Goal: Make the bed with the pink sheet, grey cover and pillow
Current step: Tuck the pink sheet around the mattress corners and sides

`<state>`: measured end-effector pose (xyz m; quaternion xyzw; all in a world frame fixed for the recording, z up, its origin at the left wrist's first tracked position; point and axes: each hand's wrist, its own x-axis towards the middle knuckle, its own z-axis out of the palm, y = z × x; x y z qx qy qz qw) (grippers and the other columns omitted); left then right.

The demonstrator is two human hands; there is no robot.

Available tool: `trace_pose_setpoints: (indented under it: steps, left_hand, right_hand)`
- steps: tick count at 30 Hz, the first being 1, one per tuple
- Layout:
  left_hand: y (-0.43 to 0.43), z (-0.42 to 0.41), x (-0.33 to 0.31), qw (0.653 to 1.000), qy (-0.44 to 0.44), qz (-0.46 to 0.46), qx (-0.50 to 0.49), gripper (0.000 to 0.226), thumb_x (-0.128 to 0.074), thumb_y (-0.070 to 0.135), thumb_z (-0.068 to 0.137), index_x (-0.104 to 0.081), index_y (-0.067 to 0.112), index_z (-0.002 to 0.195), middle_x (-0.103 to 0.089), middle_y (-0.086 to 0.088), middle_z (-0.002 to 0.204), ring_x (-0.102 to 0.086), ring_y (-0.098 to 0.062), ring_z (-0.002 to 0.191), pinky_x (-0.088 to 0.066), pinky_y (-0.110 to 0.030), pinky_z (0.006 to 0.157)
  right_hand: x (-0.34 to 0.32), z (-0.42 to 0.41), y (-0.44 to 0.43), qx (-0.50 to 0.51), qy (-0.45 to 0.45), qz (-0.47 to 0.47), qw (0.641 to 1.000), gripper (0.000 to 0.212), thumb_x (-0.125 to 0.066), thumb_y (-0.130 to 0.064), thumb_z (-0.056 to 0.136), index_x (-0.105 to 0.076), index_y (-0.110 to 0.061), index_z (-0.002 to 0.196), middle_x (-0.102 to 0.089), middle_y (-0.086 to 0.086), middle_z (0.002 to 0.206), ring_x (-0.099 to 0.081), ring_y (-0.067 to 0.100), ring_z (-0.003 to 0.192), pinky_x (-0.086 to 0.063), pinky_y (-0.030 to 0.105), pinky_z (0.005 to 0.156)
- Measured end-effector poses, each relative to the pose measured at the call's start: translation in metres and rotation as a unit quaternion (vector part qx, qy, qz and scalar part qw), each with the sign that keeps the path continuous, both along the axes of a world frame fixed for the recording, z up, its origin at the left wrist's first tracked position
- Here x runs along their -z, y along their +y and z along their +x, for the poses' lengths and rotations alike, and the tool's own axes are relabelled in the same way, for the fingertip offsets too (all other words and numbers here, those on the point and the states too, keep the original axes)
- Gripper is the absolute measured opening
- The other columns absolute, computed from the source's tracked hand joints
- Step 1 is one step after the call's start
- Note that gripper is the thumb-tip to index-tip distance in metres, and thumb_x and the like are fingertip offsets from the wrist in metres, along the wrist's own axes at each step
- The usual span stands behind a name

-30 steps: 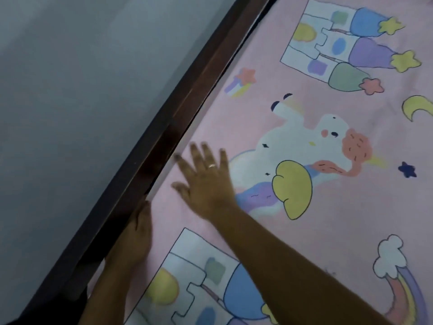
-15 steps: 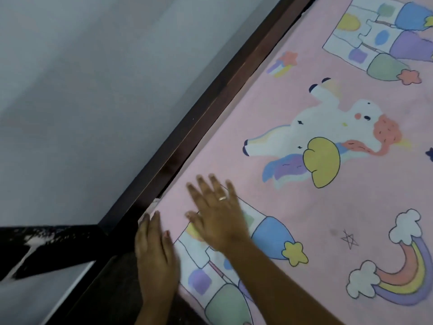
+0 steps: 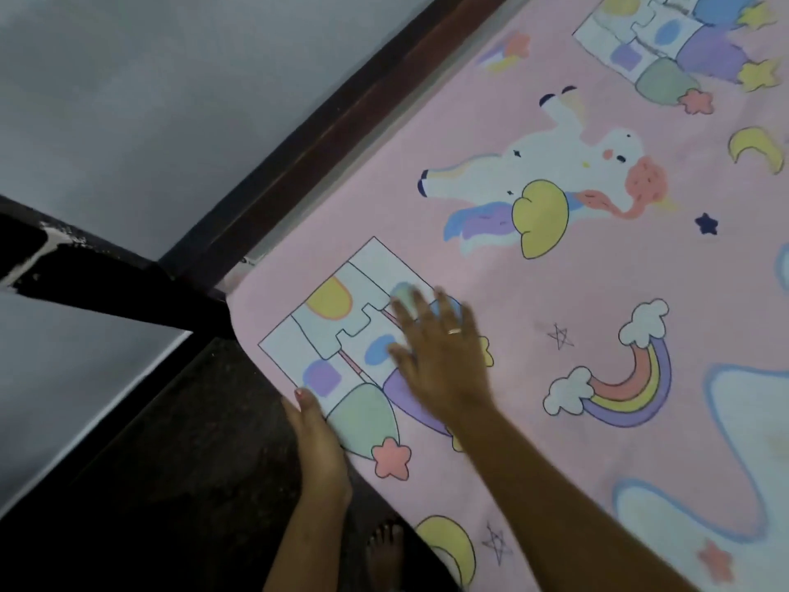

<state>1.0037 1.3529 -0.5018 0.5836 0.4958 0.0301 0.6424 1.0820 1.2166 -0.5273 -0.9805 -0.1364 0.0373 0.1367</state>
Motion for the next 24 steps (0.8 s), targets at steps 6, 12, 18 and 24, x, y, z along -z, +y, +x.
trace_pose_setpoints:
  steps: [6, 12, 18, 24]
  left_hand:
    - [-0.008, -0.038, 0.004, 0.999, 0.021, -0.021, 0.021, 0.048, -0.037, 0.055, 0.095, -0.032, 0.043, 0.141, -0.047, -0.005, 0.141, -0.053, -0.022, 0.122, -0.044, -0.045, 0.101]
    - [-0.035, -0.028, -0.033, 0.775, -0.054, 0.483, 0.405, 0.058, -0.031, 0.039, 0.095, -0.022, 0.019, 0.150, -0.017, -0.010, 0.157, -0.013, -0.028, 0.145, -0.009, -0.044, 0.113]
    - [-0.117, -0.037, -0.009, 0.494, -0.073, 0.511, 0.699, 0.054, -0.033, 0.046, 0.091, -0.041, 0.030, 0.142, -0.040, -0.004, 0.148, -0.039, -0.028, 0.136, -0.026, -0.062, 0.105]
    - [-0.171, -0.082, -0.006, 0.377, -0.114, 0.499, 0.772, 0.061, -0.030, 0.053, 0.089, -0.039, 0.028, 0.144, -0.036, -0.006, 0.151, -0.035, -0.030, 0.138, -0.018, -0.060, 0.106]
  right_hand:
    - [-0.032, -0.059, 0.060, -0.193, 0.042, 0.108, 0.974, 0.055, -0.025, -0.050, 0.095, -0.036, -0.030, 0.145, -0.033, -0.004, 0.153, -0.022, 0.021, 0.144, -0.011, 0.045, 0.116]
    - [-0.030, -0.054, 0.009, 0.119, 0.044, 0.031, 0.991, 0.057, -0.024, -0.049, 0.094, -0.043, -0.025, 0.142, -0.042, 0.000, 0.148, -0.039, 0.023, 0.137, -0.027, 0.046, 0.112]
    - [-0.023, -0.201, -0.120, 0.396, 0.124, -0.051, 0.909, 0.056, -0.021, -0.053, 0.095, -0.038, -0.032, 0.145, -0.041, 0.000, 0.149, -0.040, 0.025, 0.136, -0.023, 0.051, 0.108]
    - [-0.054, -0.403, -0.231, 0.668, 0.205, -0.068, 0.712, 0.066, -0.015, -0.060, 0.088, -0.023, -0.036, 0.149, -0.028, 0.003, 0.155, -0.027, 0.032, 0.141, -0.019, 0.061, 0.109]
